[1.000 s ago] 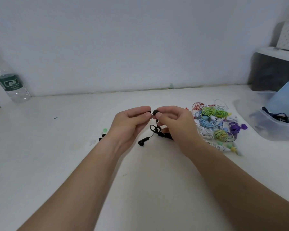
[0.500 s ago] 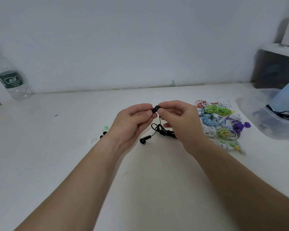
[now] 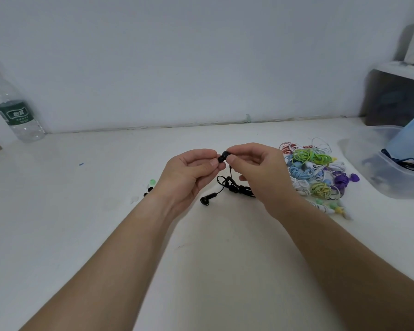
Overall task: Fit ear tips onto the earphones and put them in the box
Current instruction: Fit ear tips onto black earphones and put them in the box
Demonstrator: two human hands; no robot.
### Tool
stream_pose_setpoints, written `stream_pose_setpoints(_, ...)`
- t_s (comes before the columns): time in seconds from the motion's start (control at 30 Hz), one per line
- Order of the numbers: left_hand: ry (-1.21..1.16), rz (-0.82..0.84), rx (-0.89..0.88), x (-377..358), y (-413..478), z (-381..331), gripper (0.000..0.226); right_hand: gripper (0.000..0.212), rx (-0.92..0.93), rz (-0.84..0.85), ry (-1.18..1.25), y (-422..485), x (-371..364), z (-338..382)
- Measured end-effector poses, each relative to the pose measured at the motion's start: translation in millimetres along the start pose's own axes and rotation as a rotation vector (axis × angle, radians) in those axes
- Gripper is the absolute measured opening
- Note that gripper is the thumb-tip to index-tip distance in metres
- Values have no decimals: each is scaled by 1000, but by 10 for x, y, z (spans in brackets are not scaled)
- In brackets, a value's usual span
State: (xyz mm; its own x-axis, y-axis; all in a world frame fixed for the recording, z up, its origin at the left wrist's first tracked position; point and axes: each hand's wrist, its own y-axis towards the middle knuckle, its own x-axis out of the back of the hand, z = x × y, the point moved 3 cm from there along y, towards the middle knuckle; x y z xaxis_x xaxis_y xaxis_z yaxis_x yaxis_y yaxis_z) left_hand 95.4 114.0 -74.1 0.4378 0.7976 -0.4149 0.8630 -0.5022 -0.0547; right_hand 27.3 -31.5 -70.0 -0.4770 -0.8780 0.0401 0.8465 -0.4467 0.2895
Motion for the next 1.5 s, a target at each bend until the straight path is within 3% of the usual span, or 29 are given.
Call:
stream_pose_setpoints(0.47,22,34,13,16,-26,7,14,14,-34,121,3,-3,31,19)
stream_pose_setpoints(0.87,4,-23,-46,-20,-34,39,15,19,68,-11,21,-60,-42,5)
stream_pose_setpoints(1.17,-9,-12,-57,-6,-31,-5,13,18,-69,53,94,-46,-29,-11)
stream_pose_setpoints(1.27,225,-19,-124,2,-53,-40,8,33,-93,126,68,-32,-40,-32)
stream_pose_setpoints(1.4,937,-91,-337,85,-42,-130,7,22,-80,77,-25,-12,-12,-23)
stream_pose_setpoints(1.5,1343,1,-244,125,-83,-112,11,16,-111,25,-80,0,29,-50)
